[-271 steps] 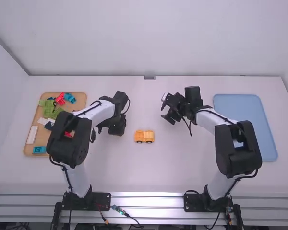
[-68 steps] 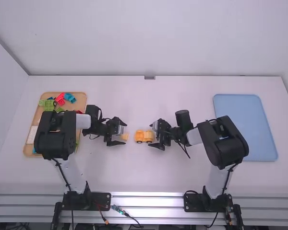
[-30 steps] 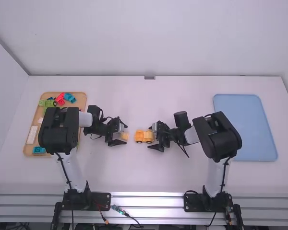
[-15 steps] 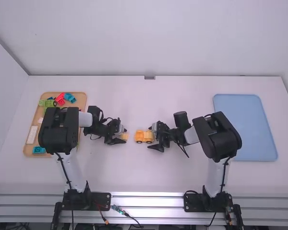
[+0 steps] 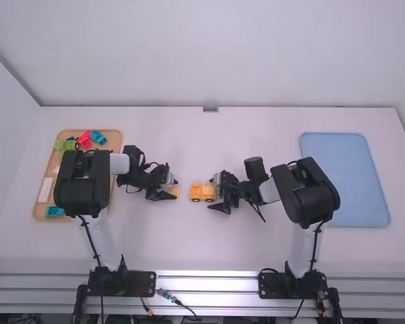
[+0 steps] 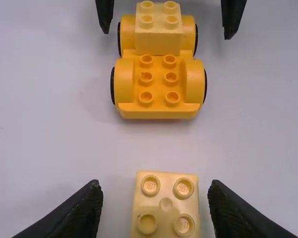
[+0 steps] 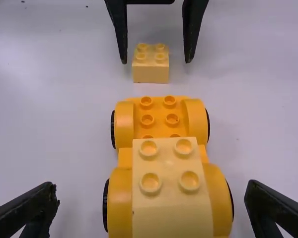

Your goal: Assemble lego blocks to make yellow taxi

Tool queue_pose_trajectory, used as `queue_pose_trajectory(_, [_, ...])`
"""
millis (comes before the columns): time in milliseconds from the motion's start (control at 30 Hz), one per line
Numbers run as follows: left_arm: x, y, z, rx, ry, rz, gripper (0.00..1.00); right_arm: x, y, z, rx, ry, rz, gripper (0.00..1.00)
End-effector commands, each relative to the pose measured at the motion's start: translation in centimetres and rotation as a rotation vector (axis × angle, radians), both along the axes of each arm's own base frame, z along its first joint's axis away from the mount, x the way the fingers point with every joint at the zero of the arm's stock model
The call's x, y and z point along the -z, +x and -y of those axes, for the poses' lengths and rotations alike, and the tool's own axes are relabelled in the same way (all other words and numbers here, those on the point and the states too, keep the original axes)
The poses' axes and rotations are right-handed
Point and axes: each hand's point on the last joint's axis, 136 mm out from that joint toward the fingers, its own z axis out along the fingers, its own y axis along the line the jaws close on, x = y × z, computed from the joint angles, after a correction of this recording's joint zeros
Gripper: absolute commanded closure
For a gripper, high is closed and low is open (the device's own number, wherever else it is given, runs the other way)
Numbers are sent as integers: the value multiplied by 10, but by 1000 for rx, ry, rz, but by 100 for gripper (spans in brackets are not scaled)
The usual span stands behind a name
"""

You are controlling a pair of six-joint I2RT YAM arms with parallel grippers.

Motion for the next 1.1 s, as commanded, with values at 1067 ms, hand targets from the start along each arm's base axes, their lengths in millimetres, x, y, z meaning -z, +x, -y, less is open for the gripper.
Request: queue_pose_trajectory(1067, [8, -9, -1, 15, 4, -1, 74, 1, -2, -3, -11, 15, -17, 1])
